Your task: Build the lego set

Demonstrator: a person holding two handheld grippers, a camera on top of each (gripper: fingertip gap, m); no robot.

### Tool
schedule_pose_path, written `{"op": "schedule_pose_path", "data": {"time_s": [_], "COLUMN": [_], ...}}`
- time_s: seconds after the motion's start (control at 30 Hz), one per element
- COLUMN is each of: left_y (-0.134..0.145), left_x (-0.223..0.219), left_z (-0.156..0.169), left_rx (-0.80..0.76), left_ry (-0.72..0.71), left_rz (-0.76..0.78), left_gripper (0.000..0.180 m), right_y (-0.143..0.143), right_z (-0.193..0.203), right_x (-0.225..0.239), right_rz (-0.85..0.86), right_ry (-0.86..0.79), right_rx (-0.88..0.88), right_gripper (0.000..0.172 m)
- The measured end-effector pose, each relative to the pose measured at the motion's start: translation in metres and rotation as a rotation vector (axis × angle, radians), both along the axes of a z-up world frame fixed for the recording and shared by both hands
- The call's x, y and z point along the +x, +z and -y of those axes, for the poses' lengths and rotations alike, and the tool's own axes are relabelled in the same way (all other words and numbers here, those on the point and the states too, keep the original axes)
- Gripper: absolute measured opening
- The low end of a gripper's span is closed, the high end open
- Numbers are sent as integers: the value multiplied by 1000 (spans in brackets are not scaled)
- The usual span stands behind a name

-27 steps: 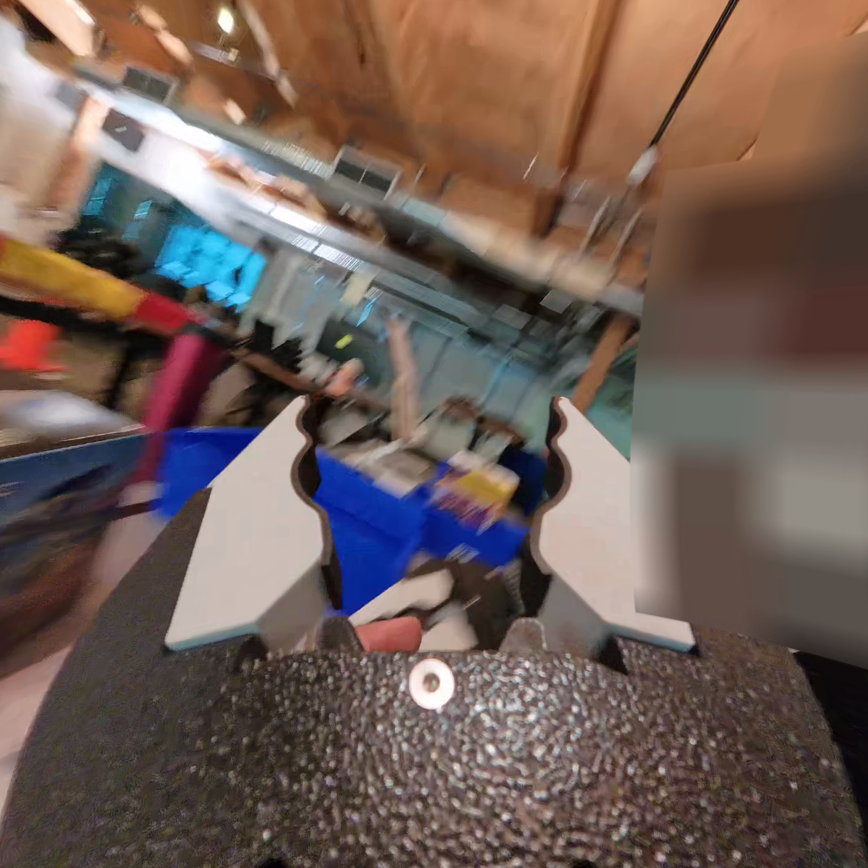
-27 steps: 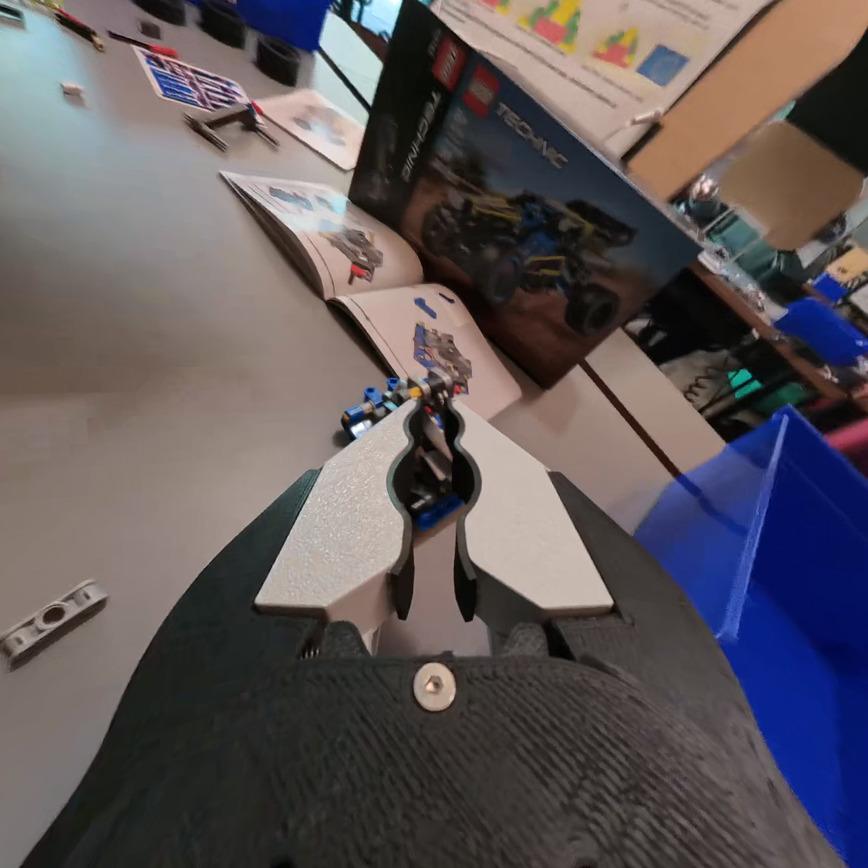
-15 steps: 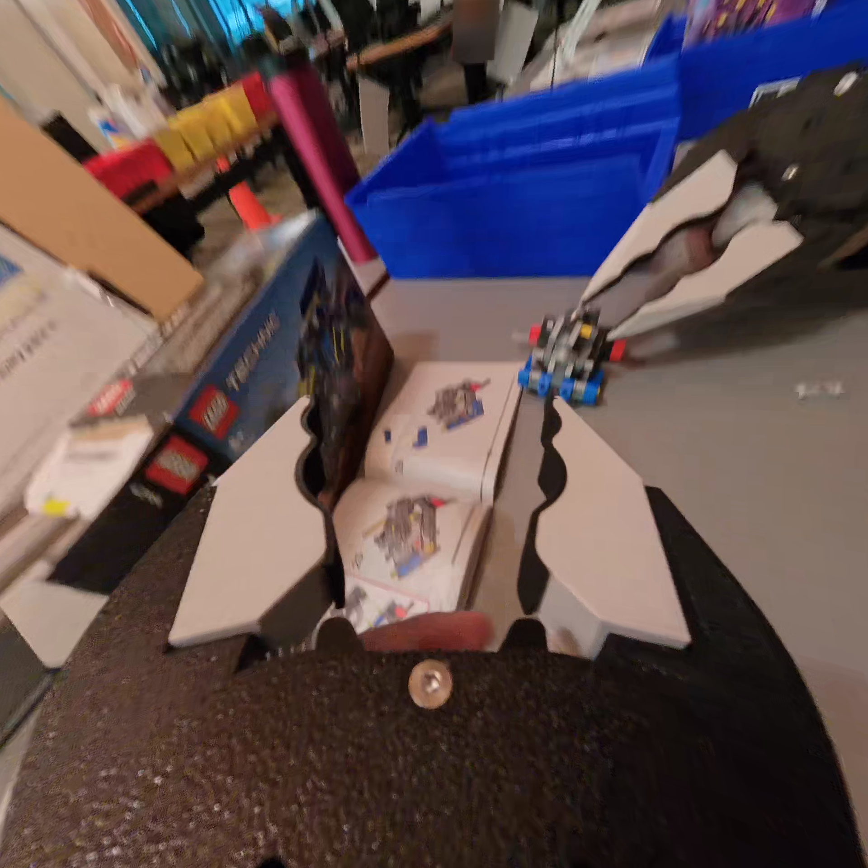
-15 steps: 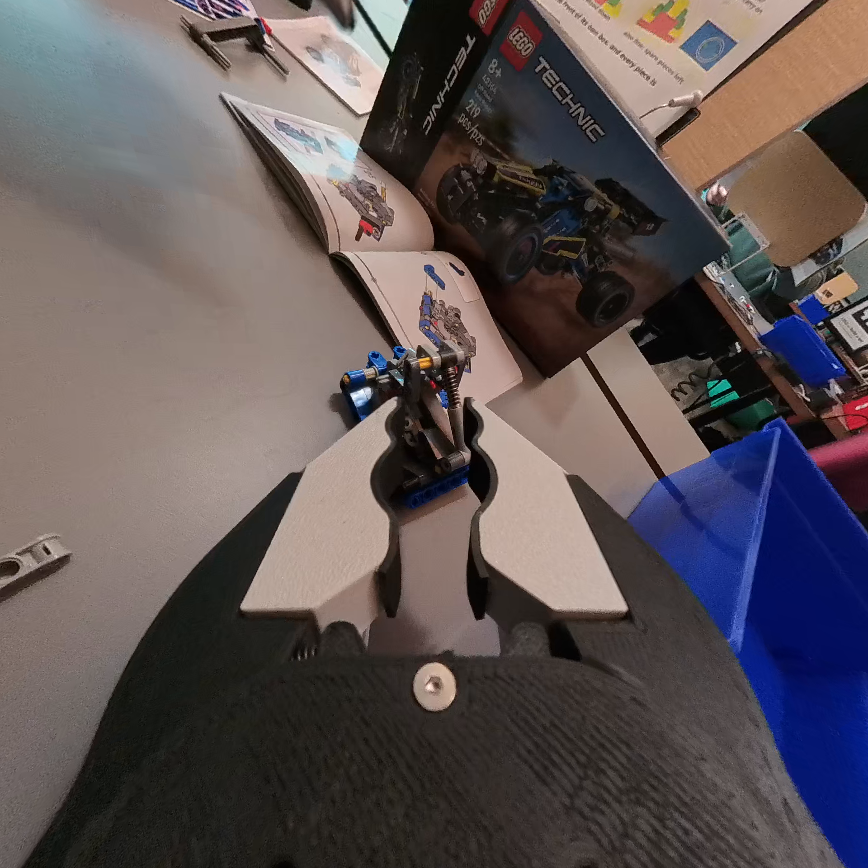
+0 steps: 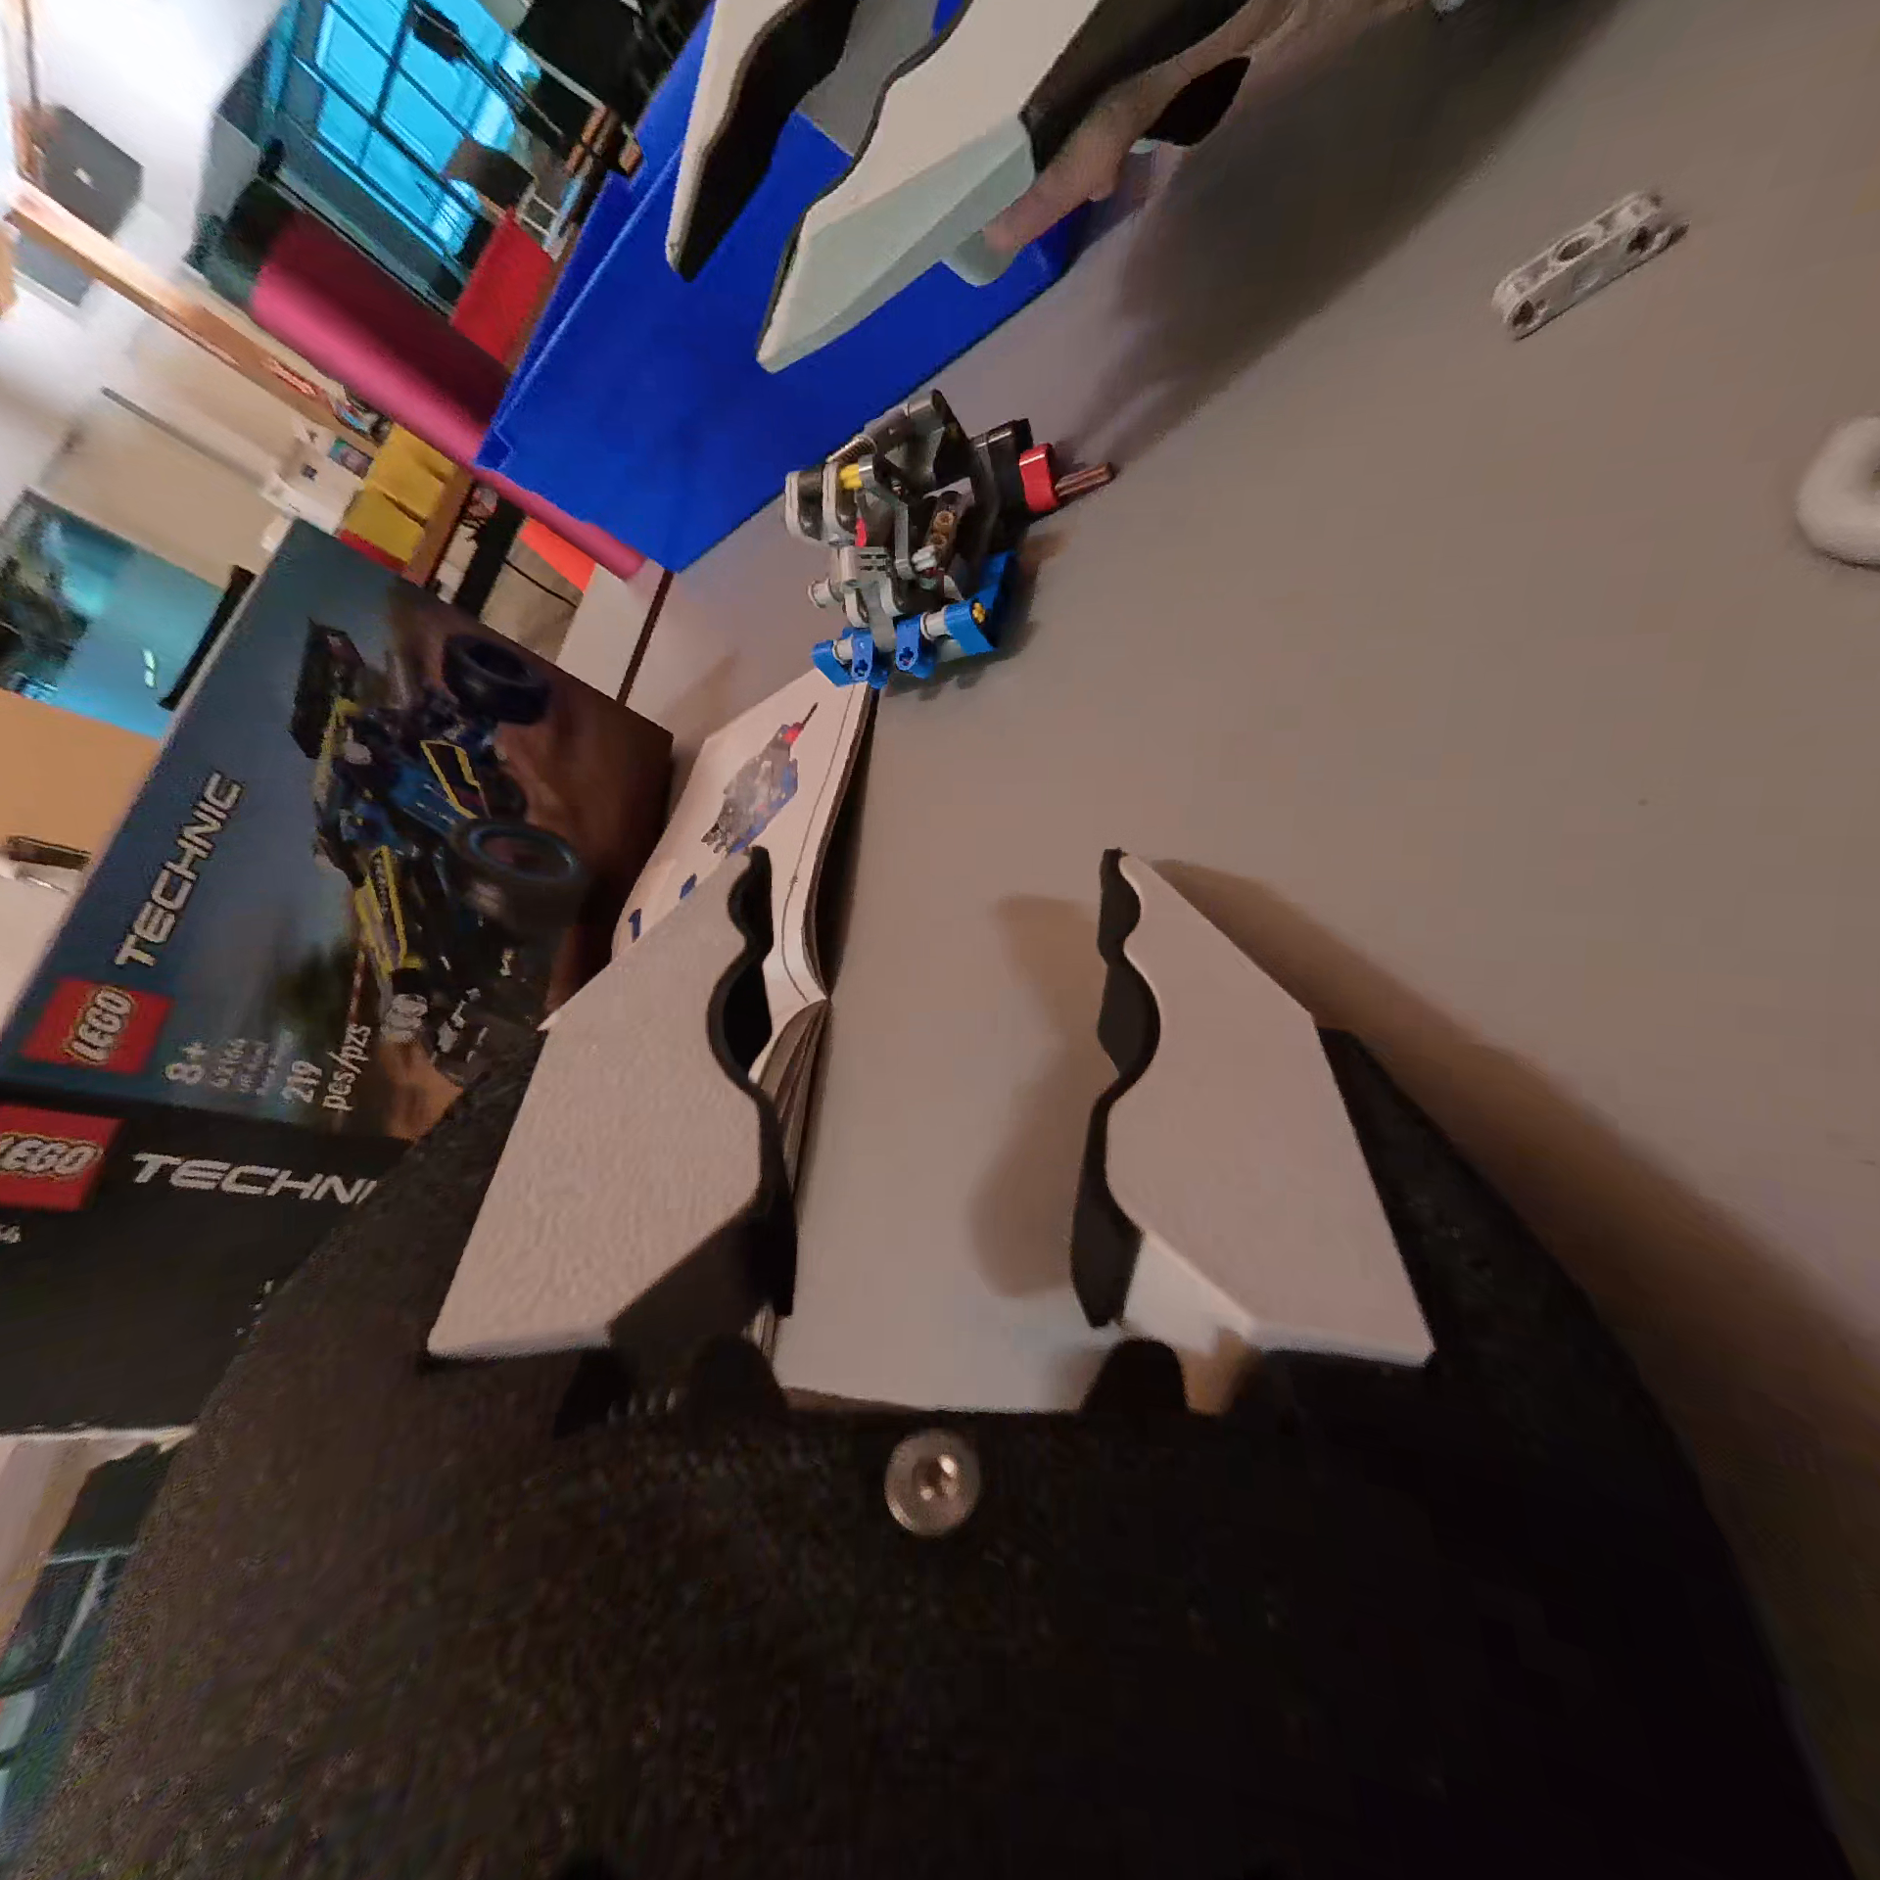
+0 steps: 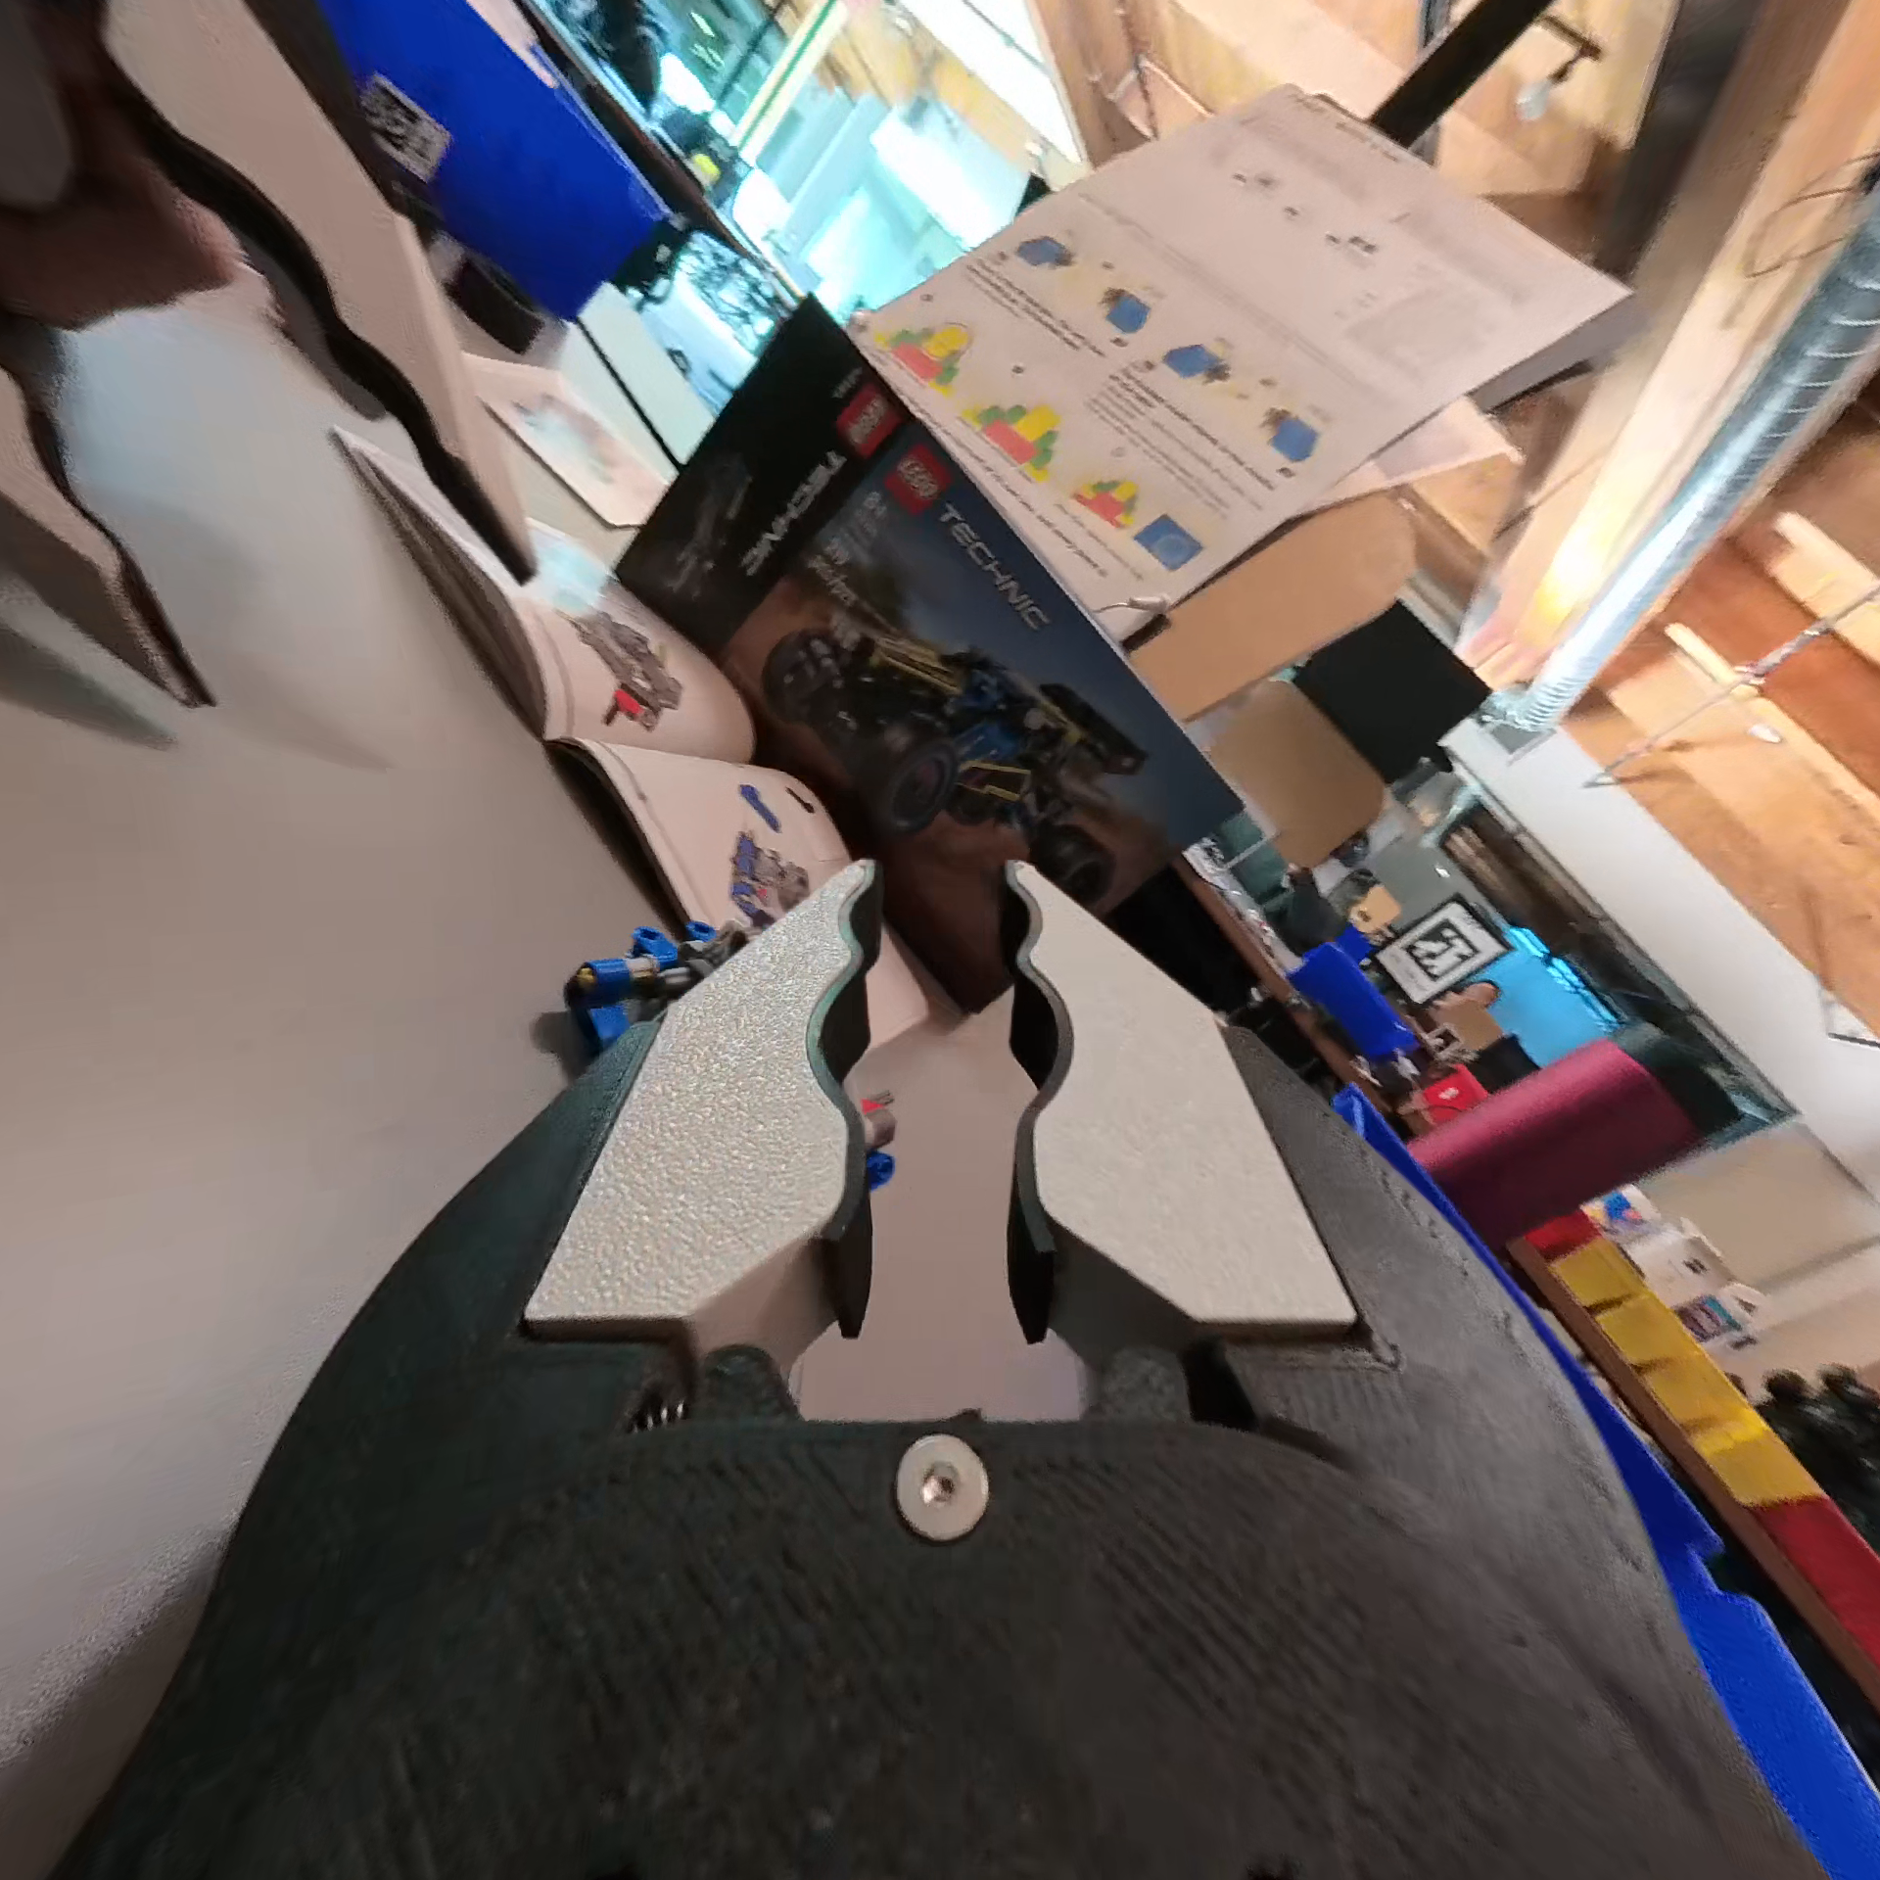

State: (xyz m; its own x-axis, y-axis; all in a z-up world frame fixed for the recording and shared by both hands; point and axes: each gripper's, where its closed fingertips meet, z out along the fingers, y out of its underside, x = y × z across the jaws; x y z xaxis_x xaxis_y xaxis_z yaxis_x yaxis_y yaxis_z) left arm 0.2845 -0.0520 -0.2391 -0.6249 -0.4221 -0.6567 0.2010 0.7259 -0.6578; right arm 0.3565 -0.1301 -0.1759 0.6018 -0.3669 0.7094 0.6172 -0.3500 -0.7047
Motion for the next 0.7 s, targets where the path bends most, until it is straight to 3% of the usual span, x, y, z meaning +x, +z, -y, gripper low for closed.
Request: {"op": "schedule_pose_path", "data": {"time_s": [0.3,0.43,0.7], "left_y": [-7,-8,-9], "left_x": [-4,-4,-3], "left_z": [3,3,2], "left_rx": [55,64,94], "left_ry": [-31,-29,-29], "left_rz": [10,21,56], "left_gripper": [38,35,29], "right_y": [-7,-14,-12], "right_z": [2,-2,1], "right_x": [8,2,5], "right_rz": [-39,-106,-109], "right_ry": [-35,23,0], "right_rx": [-21,-47,-44], "right_gripper": [24,12,10]}}
